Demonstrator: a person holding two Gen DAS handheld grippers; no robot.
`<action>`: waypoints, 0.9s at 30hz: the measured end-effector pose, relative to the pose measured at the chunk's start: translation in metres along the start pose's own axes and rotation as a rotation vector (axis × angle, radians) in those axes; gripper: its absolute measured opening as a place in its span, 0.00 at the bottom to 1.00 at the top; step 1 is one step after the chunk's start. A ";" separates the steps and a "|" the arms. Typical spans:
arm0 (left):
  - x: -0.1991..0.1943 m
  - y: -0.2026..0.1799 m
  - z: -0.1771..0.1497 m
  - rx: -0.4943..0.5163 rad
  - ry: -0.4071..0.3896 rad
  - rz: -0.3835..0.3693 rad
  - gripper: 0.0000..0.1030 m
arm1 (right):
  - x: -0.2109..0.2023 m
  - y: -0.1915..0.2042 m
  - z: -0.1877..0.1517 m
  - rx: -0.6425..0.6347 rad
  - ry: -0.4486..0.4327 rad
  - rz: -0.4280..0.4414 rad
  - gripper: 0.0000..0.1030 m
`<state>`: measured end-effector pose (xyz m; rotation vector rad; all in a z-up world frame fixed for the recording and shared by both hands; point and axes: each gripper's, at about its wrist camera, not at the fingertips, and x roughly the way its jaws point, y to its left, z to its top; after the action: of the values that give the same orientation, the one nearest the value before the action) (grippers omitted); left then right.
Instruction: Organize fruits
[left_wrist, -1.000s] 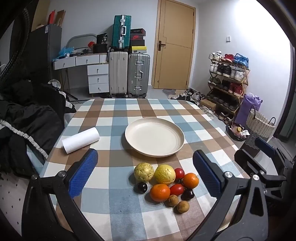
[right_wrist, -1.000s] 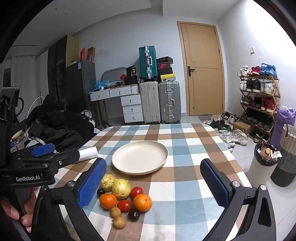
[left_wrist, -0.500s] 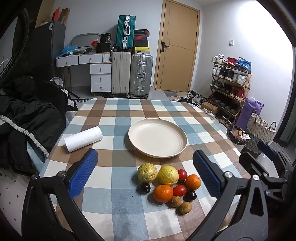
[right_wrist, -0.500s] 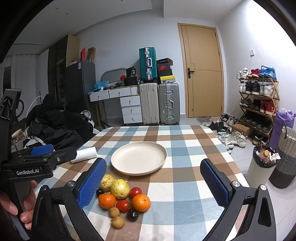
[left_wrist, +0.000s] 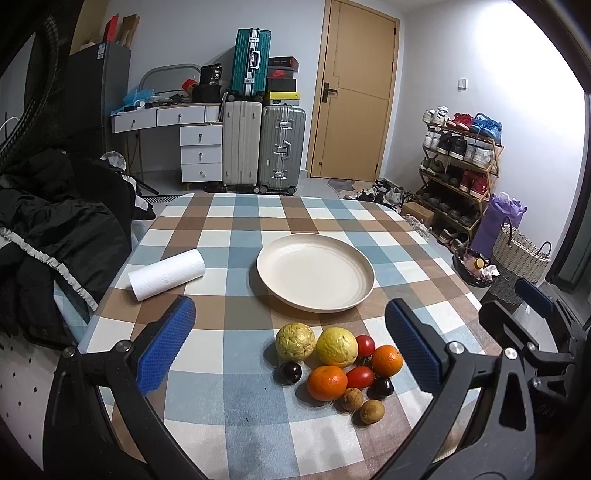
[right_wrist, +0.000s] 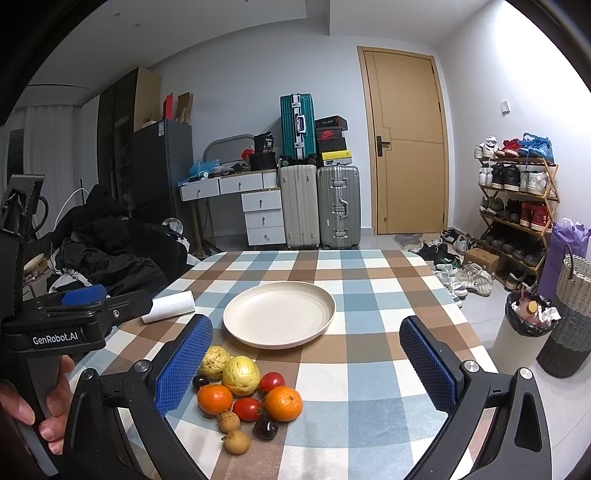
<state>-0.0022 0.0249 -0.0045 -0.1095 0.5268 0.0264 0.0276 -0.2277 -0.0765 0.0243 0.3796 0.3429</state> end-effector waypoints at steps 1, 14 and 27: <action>0.000 0.000 0.000 0.000 -0.001 0.000 1.00 | 0.000 0.000 0.000 0.000 0.000 0.000 1.00; -0.001 0.001 -0.001 -0.001 -0.003 0.004 1.00 | -0.001 0.001 0.000 0.002 -0.001 0.004 1.00; 0.001 0.000 -0.003 0.000 0.000 0.001 1.00 | -0.002 0.002 0.000 0.005 0.001 0.007 1.00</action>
<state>-0.0030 0.0250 -0.0076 -0.1095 0.5273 0.0278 0.0249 -0.2269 -0.0757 0.0305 0.3815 0.3489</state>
